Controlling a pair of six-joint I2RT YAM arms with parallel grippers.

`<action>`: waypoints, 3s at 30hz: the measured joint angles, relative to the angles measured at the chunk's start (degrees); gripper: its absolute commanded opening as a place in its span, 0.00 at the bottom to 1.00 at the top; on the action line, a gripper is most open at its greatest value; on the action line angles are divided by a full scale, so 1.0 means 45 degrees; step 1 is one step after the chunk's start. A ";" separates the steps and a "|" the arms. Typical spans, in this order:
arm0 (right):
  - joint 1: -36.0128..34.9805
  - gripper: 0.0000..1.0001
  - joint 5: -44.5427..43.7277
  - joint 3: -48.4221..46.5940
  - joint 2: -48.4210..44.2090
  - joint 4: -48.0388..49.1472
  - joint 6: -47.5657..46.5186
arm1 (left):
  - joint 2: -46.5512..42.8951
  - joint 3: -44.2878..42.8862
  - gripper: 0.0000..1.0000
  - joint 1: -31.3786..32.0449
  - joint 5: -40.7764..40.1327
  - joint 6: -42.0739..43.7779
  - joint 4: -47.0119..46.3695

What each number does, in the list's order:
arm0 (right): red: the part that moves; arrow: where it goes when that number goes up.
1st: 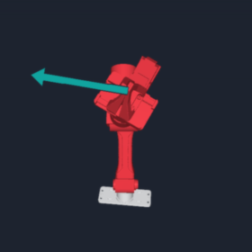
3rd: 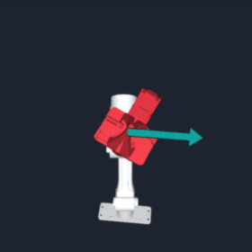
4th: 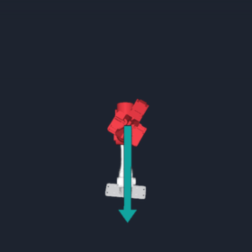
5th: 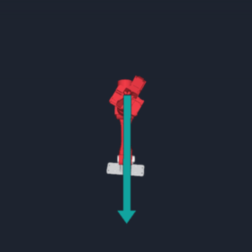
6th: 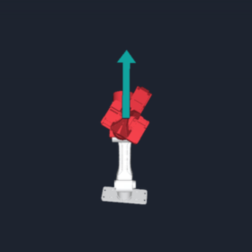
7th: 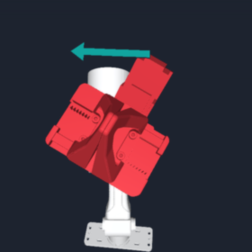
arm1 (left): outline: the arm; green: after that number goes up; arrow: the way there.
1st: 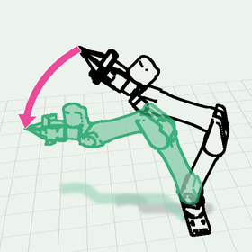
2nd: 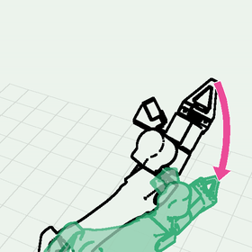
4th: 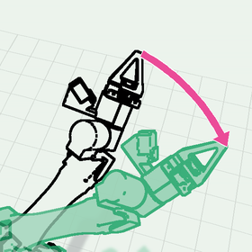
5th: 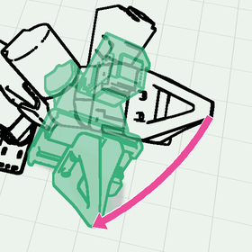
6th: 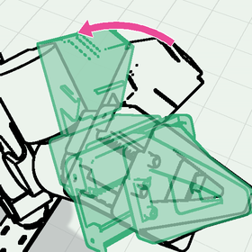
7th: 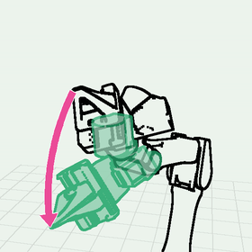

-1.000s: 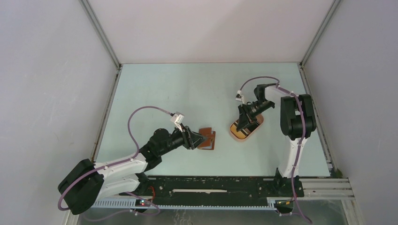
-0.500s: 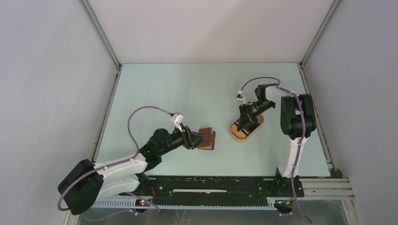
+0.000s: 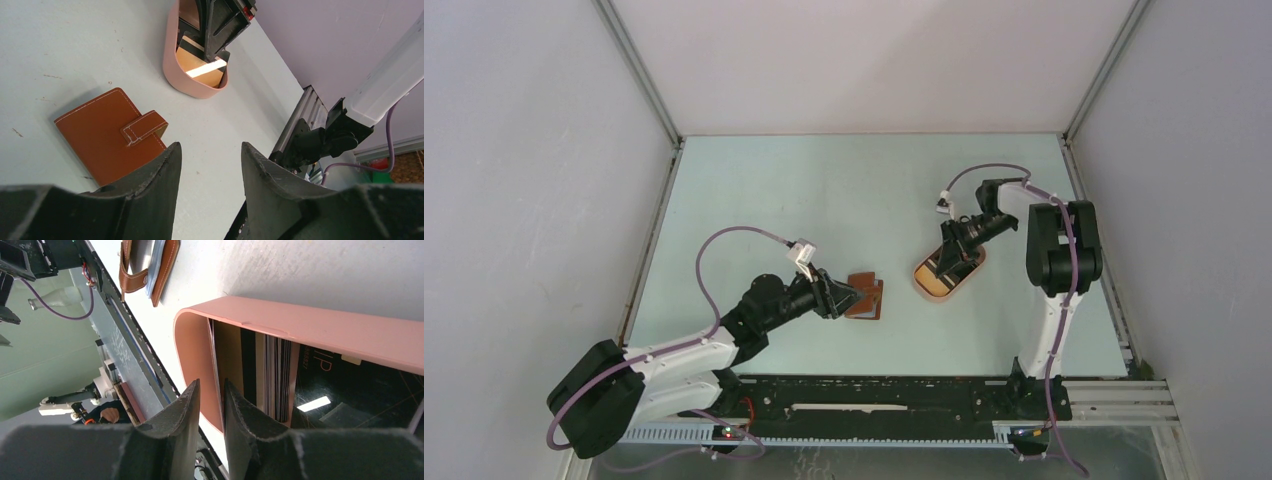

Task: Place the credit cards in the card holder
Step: Pick up the credit card from the storage box.

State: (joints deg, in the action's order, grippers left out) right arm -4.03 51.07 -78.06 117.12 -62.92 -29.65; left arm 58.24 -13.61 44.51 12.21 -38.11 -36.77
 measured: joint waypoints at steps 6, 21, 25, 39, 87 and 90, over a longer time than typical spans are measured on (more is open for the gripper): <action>0.0243 0.32 0.0015 0.0000 -0.0005 -0.0019 -0.0010 | 0.0000 0.0000 0.53 0.0000 0.0000 -0.0005 0.0000; 0.0729 0.24 0.0126 0.0000 -0.0005 -0.0228 -0.0146 | 0.0000 0.0000 0.53 0.0000 -0.0005 0.0000 0.0005; 0.0733 0.19 0.0136 0.0000 -0.0005 -0.0223 -0.0151 | 0.0000 0.0000 0.53 0.0000 -0.0005 -0.0005 0.0000; 0.1292 0.12 0.0204 0.0000 -0.0005 -0.0223 -0.0151 | 0.0000 0.0000 0.53 0.0000 -0.0005 -0.0005 0.0005; -0.1919 0.00 -0.0529 0.2297 -0.9219 0.3963 0.1729 | 0.2205 -0.4133 0.81 0.5513 -0.9933 0.3381 0.7300; -0.1817 0.00 -0.0466 0.2754 -0.8660 0.4036 0.1841 | 0.2200 -0.3861 0.82 0.5513 -1.0258 0.3361 0.6815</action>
State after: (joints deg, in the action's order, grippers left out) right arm -12.21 48.97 -65.67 78.15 -44.75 -21.37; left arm 68.14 -30.98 69.32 -33.95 -22.98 -6.11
